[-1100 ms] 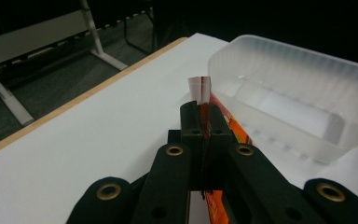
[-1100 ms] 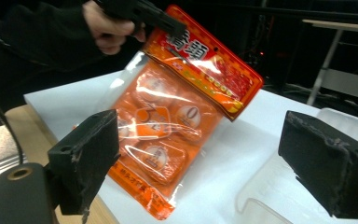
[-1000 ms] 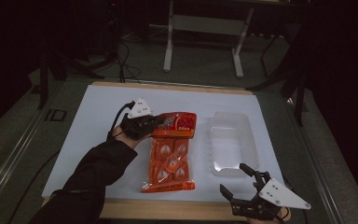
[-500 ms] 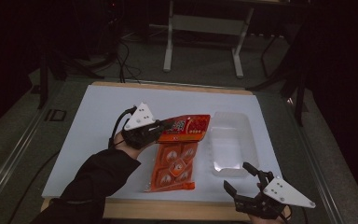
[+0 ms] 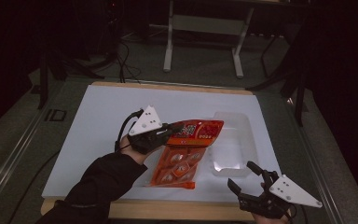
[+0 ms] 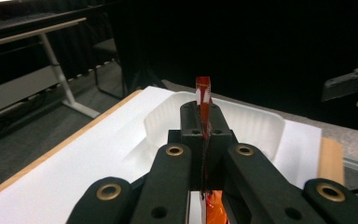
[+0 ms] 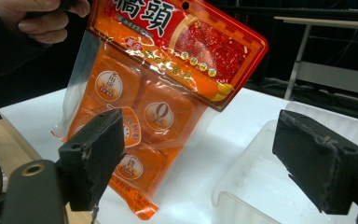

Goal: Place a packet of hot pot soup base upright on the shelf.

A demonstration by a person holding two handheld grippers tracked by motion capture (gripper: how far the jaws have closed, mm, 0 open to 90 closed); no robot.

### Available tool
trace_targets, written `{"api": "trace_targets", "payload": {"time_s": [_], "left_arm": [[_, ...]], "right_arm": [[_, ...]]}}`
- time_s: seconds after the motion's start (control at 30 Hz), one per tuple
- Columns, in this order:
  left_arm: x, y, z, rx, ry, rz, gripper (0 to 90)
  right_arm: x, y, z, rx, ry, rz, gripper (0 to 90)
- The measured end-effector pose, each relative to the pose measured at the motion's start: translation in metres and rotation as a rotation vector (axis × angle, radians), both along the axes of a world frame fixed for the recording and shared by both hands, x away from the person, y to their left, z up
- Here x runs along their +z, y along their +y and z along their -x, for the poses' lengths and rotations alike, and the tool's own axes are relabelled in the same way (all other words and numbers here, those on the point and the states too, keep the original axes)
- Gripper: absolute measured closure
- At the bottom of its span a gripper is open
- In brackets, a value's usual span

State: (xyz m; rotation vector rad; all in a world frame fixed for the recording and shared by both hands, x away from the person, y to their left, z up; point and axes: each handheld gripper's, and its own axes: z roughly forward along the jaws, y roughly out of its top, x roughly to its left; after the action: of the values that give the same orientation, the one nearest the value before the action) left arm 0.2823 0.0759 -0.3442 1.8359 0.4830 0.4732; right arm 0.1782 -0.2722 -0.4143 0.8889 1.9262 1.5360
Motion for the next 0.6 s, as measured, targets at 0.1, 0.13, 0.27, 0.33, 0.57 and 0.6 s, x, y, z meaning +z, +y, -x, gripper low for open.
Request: {"api": "trace_targets", "payload": {"time_s": [0.1, 0.13, 0.27, 0.33, 0.57, 0.6], "left_arm": [[0.004, 0.002, 0.004, -0.011, 0.000, 0.008, 90.0], [0.004, 0.002, 0.004, -0.011, 0.000, 0.008, 90.0], [0.015, 0.001, 0.015, -0.058, -0.020, 0.008, 90.0], [0.020, -0.001, 0.020, -0.076, -0.029, 0.003, 90.0], [0.034, 0.004, 0.028, -0.105, -0.050, 0.015, 90.0], [0.034, 0.004, 0.028, -0.105, -0.050, 0.015, 90.0]], "right_arm": [[0.003, -0.002, 0.000, -0.002, -0.007, 0.003, 16.5], [0.003, -0.002, 0.000, -0.002, -0.007, 0.003, 16.5], [0.011, -0.003, -0.003, 0.008, 0.004, 0.006, 16.5], [0.015, -0.003, -0.005, 0.019, 0.005, 0.003, 16.5], [0.031, -0.004, -0.013, 0.042, -0.001, -0.004, 16.6], [0.033, -0.005, -0.015, 0.042, -0.004, -0.007, 16.6]]}}
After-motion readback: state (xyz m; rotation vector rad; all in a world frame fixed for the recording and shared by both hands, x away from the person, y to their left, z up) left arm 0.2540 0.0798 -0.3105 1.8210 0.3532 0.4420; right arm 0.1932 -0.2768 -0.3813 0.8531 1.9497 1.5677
